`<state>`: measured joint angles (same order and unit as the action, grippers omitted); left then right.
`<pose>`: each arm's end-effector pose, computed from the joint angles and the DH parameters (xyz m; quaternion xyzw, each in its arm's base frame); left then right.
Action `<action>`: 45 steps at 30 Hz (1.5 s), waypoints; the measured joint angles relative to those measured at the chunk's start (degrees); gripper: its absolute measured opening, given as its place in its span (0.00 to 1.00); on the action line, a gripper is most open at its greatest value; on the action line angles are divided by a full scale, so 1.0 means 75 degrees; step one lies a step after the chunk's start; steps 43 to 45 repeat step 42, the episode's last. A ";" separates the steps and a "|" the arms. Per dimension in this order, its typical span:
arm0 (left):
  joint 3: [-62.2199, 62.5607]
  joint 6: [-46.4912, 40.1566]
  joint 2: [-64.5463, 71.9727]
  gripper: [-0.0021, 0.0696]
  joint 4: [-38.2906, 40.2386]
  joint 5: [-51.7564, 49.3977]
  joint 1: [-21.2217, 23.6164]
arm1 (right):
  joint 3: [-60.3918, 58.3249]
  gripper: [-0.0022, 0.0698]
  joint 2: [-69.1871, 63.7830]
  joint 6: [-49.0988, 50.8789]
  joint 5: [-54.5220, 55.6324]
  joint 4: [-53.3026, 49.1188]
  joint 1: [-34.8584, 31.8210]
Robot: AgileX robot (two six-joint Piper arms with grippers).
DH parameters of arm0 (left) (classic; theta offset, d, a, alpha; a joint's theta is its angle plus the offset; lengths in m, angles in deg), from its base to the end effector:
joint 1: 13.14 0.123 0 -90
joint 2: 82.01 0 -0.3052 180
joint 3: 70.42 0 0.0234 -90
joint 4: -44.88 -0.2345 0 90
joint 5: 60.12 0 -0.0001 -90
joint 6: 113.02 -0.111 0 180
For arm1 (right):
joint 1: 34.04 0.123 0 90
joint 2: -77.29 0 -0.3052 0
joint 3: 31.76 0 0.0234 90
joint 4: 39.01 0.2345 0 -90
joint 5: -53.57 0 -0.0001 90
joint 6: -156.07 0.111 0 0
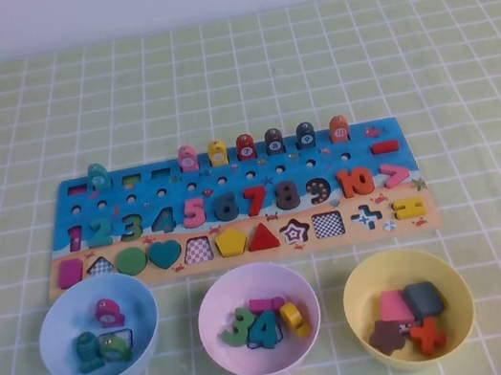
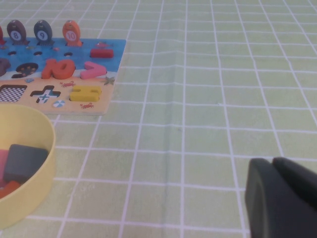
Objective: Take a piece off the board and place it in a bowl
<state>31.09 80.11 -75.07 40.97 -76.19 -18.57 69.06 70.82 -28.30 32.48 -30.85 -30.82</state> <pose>0.0377 -0.0015 0.1797 -0.0326 0.7735 -0.0743 0.6286 0.0347 0.0076 0.1668 -0.0151 0.8012 0.0542 0.5957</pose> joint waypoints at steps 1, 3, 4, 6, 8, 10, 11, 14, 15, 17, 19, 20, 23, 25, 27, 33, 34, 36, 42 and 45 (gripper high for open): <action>-0.0066 0.0000 -0.0015 0.02 0.0000 0.0000 0.0172 | 0.0000 0.01 0.0000 0.0000 0.0000 0.0000 0.0000; -0.0082 0.0000 -0.0029 0.02 0.0000 -0.0063 0.0485 | 0.0000 0.01 0.0000 0.0000 0.0000 0.0000 0.0000; -0.0088 0.0000 -0.0029 0.02 0.0000 -0.0076 0.0615 | 0.0000 0.01 0.0000 0.0000 0.0000 0.0000 0.0000; -0.0088 -0.0053 -0.0029 0.02 0.0000 -0.0130 0.0786 | 0.0000 0.01 0.0000 0.0000 0.0000 0.0000 0.0000; -0.0088 -0.0278 -0.0029 0.02 0.0000 -0.0130 0.0848 | 0.0000 0.01 0.0000 0.0000 0.0000 0.0000 0.0000; -0.0088 -0.0680 -0.0029 0.02 0.0015 -0.0164 0.0868 | 0.0000 0.01 0.0000 0.0000 0.0000 0.0000 0.0000; -0.0088 -0.0876 -0.0029 0.02 0.0040 -0.0194 0.0868 | 0.0000 0.01 0.0000 0.0000 0.0000 0.0000 0.0000; -0.0088 -0.1296 -0.0029 0.02 0.0177 -0.0370 0.0868 | 0.0000 0.01 0.0000 0.0000 0.0000 0.0000 0.0000; -0.0088 -0.1389 -0.0029 0.02 0.0243 -0.0461 0.0868 | 0.0000 0.01 0.0000 0.0000 0.0000 0.0000 0.0000; -0.0088 -0.1601 -0.0029 0.02 0.0353 -0.0645 0.0868 | 0.0000 0.01 0.0000 0.0000 0.0000 0.0000 0.0000; -0.0088 -0.1804 -0.0029 0.02 0.0388 -0.0676 0.0868 | 0.0000 0.01 0.0000 0.0000 0.0000 0.0000 0.0000; -0.0088 -0.1943 -0.0029 0.02 0.0405 -0.0676 0.0868 | 0.0000 0.01 0.0000 0.0000 0.0000 0.0000 0.0000; -0.0088 -0.2086 -0.0029 0.02 0.0416 -0.0676 0.0868 | 0.0000 0.01 0.0000 0.0000 0.0000 0.0000 0.0000; -0.0088 -0.2117 -0.0029 0.02 0.0416 -0.0676 0.0873 | 0.0000 0.01 0.0000 0.0000 0.0000 0.0000 0.0000; -0.0088 -0.2117 -0.0029 0.02 0.0421 -0.0676 0.0856 | 0.0000 0.01 0.0000 0.0000 0.0000 0.0000 0.0000; -0.0088 -0.2117 -0.0029 0.02 0.0434 -0.0676 0.0419 | 0.0000 0.01 0.0000 0.0000 0.0000 0.0000 0.0000; -0.0088 -0.2117 -0.0029 0.02 0.0437 -0.0676 0.0372 | 0.0000 0.01 0.0000 0.0000 0.0000 0.0000 0.0000; -0.0088 -0.2117 -0.0029 0.02 0.0437 -0.0676 0.0318 | 0.0000 0.01 0.0000 0.0000 0.0000 0.0000 0.0000; -0.0088 -0.2117 -0.0029 0.02 0.0437 -0.0676 0.0318 | 0.0000 0.01 0.0000 0.0000 0.0000 0.0000 0.0000; -0.0088 -0.2117 -0.0029 0.02 0.0437 -0.0676 0.0318 | 0.0000 0.01 0.0000 0.0000 0.0000 0.0000 0.0000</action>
